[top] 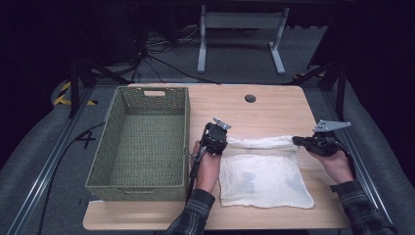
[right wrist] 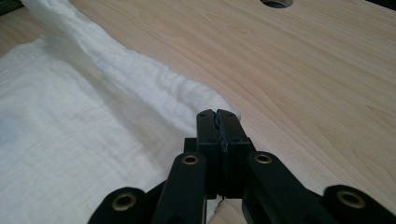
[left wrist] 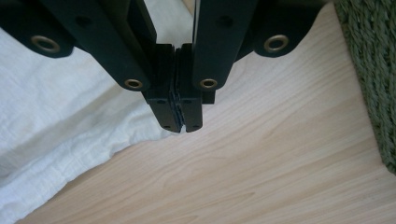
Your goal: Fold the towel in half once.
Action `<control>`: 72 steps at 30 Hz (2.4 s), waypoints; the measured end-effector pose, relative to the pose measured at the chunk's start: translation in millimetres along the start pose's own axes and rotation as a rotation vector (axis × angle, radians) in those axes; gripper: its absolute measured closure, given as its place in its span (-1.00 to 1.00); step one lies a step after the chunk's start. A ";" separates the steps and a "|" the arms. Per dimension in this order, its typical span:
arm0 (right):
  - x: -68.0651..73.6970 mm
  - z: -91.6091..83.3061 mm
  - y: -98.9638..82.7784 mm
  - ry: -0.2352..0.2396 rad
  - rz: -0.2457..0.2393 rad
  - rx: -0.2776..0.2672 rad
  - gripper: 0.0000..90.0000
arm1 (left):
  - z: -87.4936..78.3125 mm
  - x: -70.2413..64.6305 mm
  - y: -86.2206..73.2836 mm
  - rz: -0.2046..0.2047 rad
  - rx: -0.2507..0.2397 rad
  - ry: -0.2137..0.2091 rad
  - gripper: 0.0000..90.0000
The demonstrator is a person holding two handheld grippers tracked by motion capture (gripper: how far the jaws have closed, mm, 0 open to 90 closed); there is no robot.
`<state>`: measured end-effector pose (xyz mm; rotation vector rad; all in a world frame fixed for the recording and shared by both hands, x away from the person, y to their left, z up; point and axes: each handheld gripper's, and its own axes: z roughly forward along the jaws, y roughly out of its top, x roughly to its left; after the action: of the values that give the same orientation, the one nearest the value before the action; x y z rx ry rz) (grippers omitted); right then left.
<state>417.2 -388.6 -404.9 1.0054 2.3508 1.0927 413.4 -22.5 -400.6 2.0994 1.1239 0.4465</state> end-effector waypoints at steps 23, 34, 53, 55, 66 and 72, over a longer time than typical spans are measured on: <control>39.3 -43.8 -41.7 0.085 -0.011 0.017 0.98 | -46.9 -38.3 -45.1 0.075 -0.002 -0.056 0.97; 59.5 -57.5 -62.1 0.112 -0.023 0.041 0.98 | -53.9 -44.2 -68.6 0.097 0.060 -0.094 0.97; 78.4 -74.8 -79.0 0.152 -0.037 0.054 0.98 | -61.3 -52.3 -98.5 0.123 0.138 -0.172 0.97; 79.9 -73.4 -81.8 0.157 -0.036 0.069 0.98 | -60.2 -52.0 -100.0 0.121 0.149 -0.177 0.96; 75.2 -74.6 -75.8 0.160 -0.021 0.034 0.64 | -61.4 -49.8 -87.9 0.117 0.103 -0.184 0.58; 72.0 -63.9 -72.0 0.153 -0.028 0.057 0.70 | -50.0 -50.0 -75.3 0.137 0.097 -0.168 0.58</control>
<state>298.8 -401.3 -421.4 0.9362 2.5225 1.1343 312.1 -14.5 -419.0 2.2616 0.9263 0.2777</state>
